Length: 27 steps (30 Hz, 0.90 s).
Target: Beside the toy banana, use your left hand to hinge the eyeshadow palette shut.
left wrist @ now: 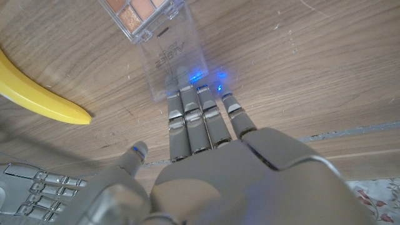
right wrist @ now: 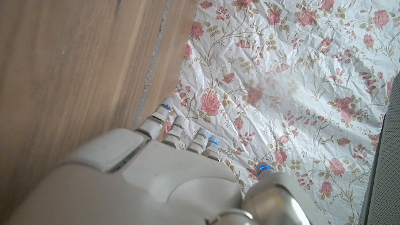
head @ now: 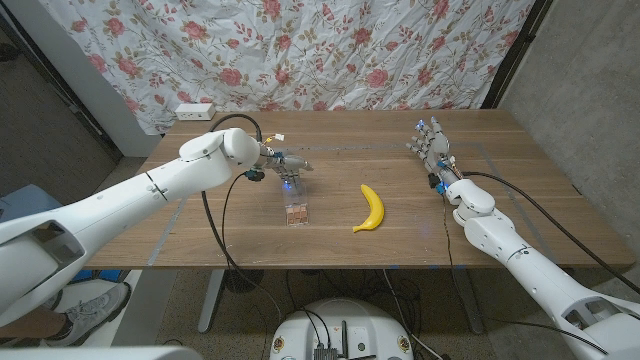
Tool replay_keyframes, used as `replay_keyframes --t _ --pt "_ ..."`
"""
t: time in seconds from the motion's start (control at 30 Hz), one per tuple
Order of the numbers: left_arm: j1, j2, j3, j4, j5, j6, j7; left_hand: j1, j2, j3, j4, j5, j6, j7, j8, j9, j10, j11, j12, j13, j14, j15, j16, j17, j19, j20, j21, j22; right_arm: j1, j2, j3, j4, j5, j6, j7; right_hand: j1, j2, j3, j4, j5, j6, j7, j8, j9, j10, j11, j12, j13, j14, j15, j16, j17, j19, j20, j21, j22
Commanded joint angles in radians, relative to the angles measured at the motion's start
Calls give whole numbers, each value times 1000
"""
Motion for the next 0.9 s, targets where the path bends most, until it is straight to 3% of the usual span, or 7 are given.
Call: replay_keyframes --t 0.03,0.37,0.9 --pt "7 0 -8 -9 4 -2 13 3 125 4 -4 3 15 2 5 3 19 -3 11 3 30 -12 6 4 20 -8 7 4 0 0 0 0 0 0 0 -1 110 -1 8 4 2 -8 5 2 1 -9 5 5 -4 -138 4 3 6 -1 4 2" --pt "-2 -8 -3 3 13 -12 11 5 125 13 -6 3 70 9 18 6 90 -3 30 6 134 -62 20 5 82 -25 19 3 0 0 0 -1 0 0 0 -1 110 -1 8 4 2 -7 5 2 1 -9 5 5 -4 -139 4 3 6 -1 4 2" --pt "-21 -25 12 19 43 -18 2 6 125 20 -6 3 139 1 33 10 188 -35 59 10 111 -47 -10 8 76 -23 4 4 -1 -1 0 -2 0 -1 0 -1 110 -1 8 4 2 -7 5 2 2 -9 5 5 -3 -139 4 3 6 -1 4 2"
